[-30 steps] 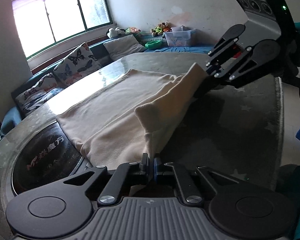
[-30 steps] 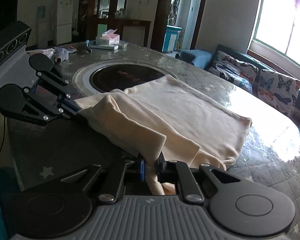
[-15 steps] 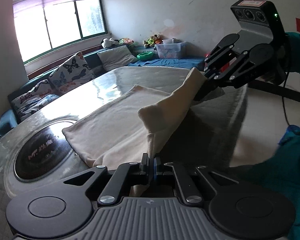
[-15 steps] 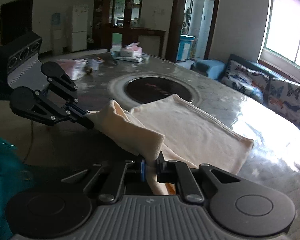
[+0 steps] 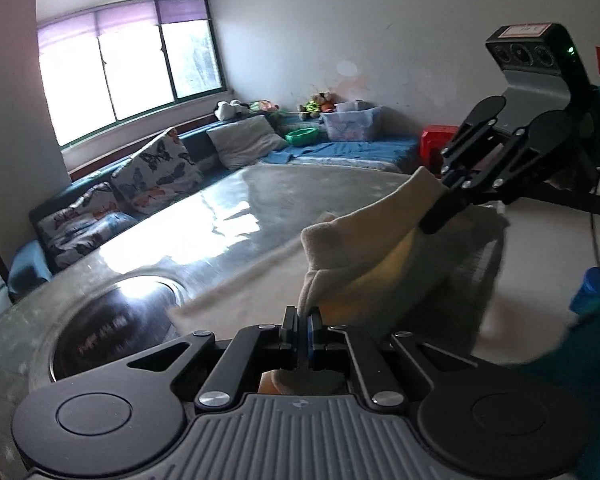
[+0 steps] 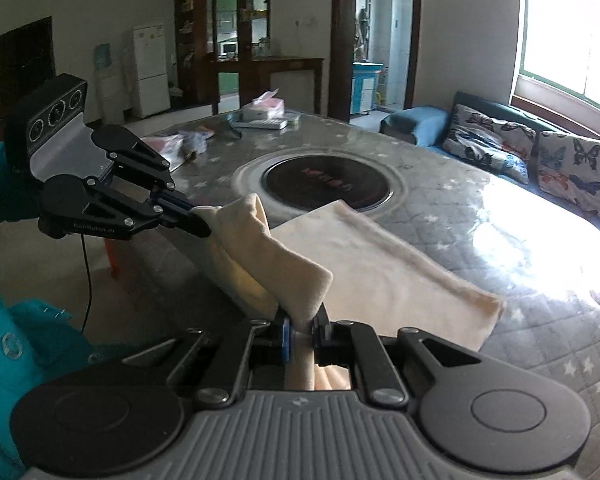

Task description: Fold clothes

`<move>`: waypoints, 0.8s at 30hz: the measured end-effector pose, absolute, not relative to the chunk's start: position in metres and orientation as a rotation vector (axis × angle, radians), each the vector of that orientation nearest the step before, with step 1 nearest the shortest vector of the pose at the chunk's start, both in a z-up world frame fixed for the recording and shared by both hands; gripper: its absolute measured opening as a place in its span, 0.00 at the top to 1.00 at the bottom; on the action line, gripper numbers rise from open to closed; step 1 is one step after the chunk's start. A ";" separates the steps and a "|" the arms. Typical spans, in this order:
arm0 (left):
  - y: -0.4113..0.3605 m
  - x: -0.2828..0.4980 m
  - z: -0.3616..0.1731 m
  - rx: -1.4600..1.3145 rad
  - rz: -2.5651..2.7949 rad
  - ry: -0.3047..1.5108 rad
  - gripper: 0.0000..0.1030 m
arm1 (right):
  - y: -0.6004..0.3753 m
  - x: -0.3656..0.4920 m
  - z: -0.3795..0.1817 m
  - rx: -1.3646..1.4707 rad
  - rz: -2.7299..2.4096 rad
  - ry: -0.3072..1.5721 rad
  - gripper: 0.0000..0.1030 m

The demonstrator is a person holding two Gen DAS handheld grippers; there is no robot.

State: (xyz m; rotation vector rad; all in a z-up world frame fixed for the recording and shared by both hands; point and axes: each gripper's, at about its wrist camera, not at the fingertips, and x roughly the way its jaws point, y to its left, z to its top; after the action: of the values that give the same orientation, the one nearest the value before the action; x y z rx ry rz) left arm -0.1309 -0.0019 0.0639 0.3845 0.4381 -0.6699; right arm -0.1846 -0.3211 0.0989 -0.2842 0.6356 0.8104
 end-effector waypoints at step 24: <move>-0.039 0.053 -0.007 0.384 -0.468 0.616 0.85 | -0.326 0.011 0.009 -0.069 0.526 0.786 0.85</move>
State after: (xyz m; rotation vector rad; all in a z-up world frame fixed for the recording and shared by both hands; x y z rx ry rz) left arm 0.0530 -0.0389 -0.0068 0.3844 0.6164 -0.4681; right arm 0.0113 -0.3261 0.0088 -0.0689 0.7864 0.5259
